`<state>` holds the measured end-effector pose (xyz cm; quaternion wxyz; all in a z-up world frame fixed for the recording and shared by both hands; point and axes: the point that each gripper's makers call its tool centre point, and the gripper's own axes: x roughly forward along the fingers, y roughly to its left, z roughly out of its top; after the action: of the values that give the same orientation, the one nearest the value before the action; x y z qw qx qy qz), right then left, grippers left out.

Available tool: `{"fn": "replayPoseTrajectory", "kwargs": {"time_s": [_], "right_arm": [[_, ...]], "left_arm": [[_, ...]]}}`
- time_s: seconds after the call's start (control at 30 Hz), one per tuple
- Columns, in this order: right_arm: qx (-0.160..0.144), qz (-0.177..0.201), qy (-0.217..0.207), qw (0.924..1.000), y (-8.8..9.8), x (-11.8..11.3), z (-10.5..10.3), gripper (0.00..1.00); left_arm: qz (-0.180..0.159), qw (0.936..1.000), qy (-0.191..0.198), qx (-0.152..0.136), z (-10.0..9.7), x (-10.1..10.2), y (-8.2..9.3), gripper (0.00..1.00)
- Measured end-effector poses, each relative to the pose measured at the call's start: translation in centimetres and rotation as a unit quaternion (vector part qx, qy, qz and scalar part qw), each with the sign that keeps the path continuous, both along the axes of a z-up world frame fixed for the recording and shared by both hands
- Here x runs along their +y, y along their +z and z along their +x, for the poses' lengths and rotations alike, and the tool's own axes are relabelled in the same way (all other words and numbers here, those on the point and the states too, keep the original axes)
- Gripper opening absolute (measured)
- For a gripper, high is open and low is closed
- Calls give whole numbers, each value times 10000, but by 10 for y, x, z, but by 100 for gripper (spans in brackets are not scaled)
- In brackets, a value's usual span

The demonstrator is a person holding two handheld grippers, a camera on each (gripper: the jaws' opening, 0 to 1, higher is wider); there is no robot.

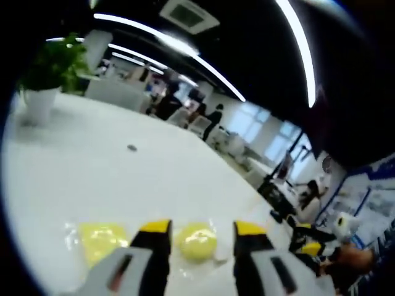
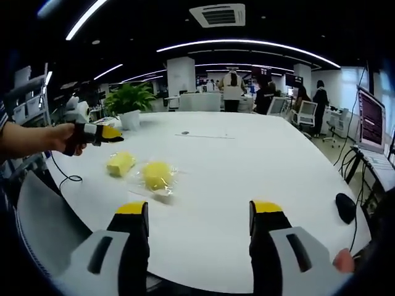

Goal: Compare the silicone blocks by pressing each to a similar depth, holding the contact briefly, and releasing to observe deformation and rebound differences across the visible hardness samples.

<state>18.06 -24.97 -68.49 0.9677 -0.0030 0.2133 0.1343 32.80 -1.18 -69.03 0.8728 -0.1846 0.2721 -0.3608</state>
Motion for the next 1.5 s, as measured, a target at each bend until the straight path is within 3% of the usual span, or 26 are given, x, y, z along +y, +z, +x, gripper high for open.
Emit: {"fn": "replayPoseTrajectory", "kwargs": {"time_s": [0.2,0.33,0.43,0.67,0.77,0.83,0.9,1.0,1.13,1.2,1.3,1.43,1.5], "right_arm": [[-57,-55,-106,9999,2,-2,1,62],[-29,-96,-74,9999,1,-1,0,61],[-8,-78,-91,9999,0,-2,-1,60],[57,-116,-123,9998,-4,-5,-2,59],[68,-127,-128,9998,-6,-7,-3,58],[94,-155,-126,9998,-7,-8,-4,57],[104,-191,-152,9996,-8,-11,-4,56],[68,-130,-321,9994,-5,-22,-2,56],[74,-221,-358,9991,-4,-28,0,55],[54,-192,-393,9990,-3,-29,1,55],[73,-195,-408,9989,-4,-30,1,54],[128,-220,-465,9986,-7,-33,0,53],[133,-202,-532,9983,-7,-37,0,53]], "left_arm": [[30,9996,-13,264,15,-7,-19,39],[286,9985,-124,453,23,-14,-40,39],[437,9952,-118,865,25,-17,-62,39],[651,9928,-68,999,33,-19,-80,39],[553,9919,-43,1139,33,-22,-85,39],[557,9884,119,1406,34,-20,-92,37],[421,9897,245,1347,39,-20,-89,33],[198,9859,214,1646,38,-30,-92,32],[145,9809,262,1921,38,-37,-99,30],[-155,9764,429,2109,40,-41,-98,28],[-535,9641,744,2492,41,-44,-102,27],[-671,9588,891,2611,40,-43,-103,24],[-685,9614,821,2537,39,-46,-100,20]]}}
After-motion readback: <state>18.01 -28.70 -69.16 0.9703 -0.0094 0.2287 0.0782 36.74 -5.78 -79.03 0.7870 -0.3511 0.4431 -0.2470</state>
